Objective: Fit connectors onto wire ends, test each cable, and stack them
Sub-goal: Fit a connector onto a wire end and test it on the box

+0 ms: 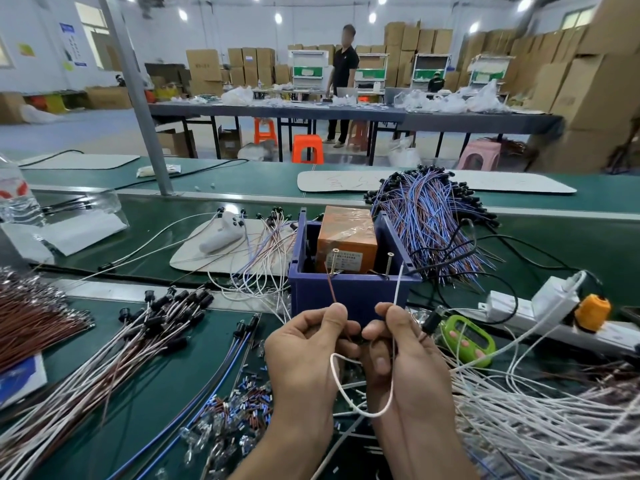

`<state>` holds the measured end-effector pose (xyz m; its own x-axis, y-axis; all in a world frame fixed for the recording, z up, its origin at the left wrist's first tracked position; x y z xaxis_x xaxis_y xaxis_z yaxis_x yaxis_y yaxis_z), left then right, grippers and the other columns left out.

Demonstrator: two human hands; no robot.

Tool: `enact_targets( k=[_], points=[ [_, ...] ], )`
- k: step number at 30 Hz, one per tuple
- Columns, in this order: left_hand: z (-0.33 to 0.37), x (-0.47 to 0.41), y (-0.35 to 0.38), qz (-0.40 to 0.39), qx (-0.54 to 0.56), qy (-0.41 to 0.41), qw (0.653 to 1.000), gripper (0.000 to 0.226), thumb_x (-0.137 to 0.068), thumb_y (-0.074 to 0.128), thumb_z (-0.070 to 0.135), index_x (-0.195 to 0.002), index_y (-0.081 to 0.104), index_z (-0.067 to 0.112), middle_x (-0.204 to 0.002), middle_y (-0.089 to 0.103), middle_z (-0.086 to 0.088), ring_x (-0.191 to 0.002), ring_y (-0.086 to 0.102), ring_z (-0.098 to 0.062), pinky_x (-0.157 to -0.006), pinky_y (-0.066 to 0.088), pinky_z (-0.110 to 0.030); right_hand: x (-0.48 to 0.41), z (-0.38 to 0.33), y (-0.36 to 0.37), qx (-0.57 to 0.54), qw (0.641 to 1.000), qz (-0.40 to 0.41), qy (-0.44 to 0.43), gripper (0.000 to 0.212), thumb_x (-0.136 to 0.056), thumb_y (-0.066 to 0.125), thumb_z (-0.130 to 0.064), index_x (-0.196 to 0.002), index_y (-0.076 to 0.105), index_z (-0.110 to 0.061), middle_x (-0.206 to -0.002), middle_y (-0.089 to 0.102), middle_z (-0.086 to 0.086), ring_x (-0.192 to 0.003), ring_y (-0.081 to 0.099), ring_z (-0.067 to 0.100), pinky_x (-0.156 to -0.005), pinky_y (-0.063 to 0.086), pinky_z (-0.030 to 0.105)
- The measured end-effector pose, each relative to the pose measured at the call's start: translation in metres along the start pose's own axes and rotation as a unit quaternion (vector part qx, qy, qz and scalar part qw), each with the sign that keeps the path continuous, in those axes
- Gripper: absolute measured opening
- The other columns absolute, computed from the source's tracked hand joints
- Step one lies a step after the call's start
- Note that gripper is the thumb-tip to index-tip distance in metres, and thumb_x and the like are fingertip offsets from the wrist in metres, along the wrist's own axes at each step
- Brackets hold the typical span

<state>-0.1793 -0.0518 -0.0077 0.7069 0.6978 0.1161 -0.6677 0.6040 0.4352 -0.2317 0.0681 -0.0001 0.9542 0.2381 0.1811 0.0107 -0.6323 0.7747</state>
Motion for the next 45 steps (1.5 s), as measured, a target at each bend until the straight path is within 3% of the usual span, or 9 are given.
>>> enact_targets(
  k=[11,16,19,23,38,45],
  points=[
    [-0.005,-0.009,-0.002,0.004,-0.010,-0.013,1.000,0.014,-0.085,0.079,0.013,-0.070,0.079,0.015,-0.073,0.074,-0.021,-0.048,0.061,-0.021,-0.058,0.053,-0.036,-0.003,0.000,-0.006,0.033,0.999,0.021,-0.001,0.021,-0.102,0.053,-0.013,-0.089,0.067,-0.002,-0.062,0.061,0.012,-0.038,0.044,0.014,-0.040,0.045,0.024],
    [-0.001,-0.005,0.001,-0.017,-0.015,-0.005,1.000,0.012,-0.069,0.081,0.026,-0.073,0.079,0.015,-0.073,0.074,-0.020,-0.049,0.061,-0.020,-0.056,0.054,-0.035,-0.003,0.000,-0.007,0.026,0.999,0.024,-0.001,0.022,-0.102,0.053,-0.013,-0.089,0.066,-0.002,-0.060,0.060,0.012,-0.036,0.043,0.014,-0.039,0.045,0.025],
    [-0.001,-0.004,0.003,-0.025,-0.020,-0.002,0.999,0.006,-0.076,0.080,0.020,-0.074,0.079,0.015,-0.073,0.074,-0.019,-0.049,0.061,-0.019,-0.056,0.054,-0.034,-0.004,0.000,-0.008,0.025,0.999,0.023,-0.001,0.023,-0.102,0.053,-0.012,-0.087,0.067,-0.002,-0.061,0.060,0.012,-0.037,0.043,0.013,-0.039,0.047,0.026],
    [0.000,-0.005,0.003,-0.027,-0.022,-0.002,0.999,0.013,-0.085,0.078,0.013,-0.072,0.079,0.017,-0.072,0.074,-0.018,-0.048,0.060,-0.019,-0.057,0.055,-0.035,-0.006,0.001,-0.009,0.030,0.999,0.019,-0.005,0.022,-0.102,0.053,-0.012,-0.089,0.067,-0.001,-0.060,0.061,0.012,-0.036,0.044,0.013,-0.040,0.048,0.026],
    [-0.005,-0.004,0.003,-0.033,-0.025,-0.005,0.999,0.012,-0.086,0.078,0.011,-0.073,0.079,0.013,-0.072,0.073,-0.019,-0.049,0.060,-0.019,-0.057,0.057,-0.036,-0.012,0.001,-0.018,0.088,0.995,0.052,-0.011,0.021,-0.103,0.055,-0.012,-0.091,0.067,0.000,-0.058,0.061,0.009,-0.036,0.045,0.013,-0.043,0.039,0.026],
    [-0.014,-0.008,0.003,-0.019,-0.017,-0.016,1.000,0.015,-0.086,0.078,0.009,-0.072,0.077,0.006,-0.069,0.072,-0.020,-0.046,0.057,-0.020,-0.056,0.053,-0.035,-0.011,0.002,-0.016,0.078,0.995,0.058,0.003,0.018,-0.102,0.056,-0.009,-0.093,0.067,0.002,-0.051,0.055,0.007,-0.029,0.039,0.011,-0.032,0.037,0.020]
  ],
)
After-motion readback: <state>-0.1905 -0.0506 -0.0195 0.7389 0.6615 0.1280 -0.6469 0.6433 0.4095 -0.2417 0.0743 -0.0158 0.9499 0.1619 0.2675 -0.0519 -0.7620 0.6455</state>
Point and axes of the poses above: each hand's wrist, its own x-axis away from the middle knuckle, its own y-axis out of the palm, z = x × y, the point moved 9 cm from there along -x, towards the middle knuckle
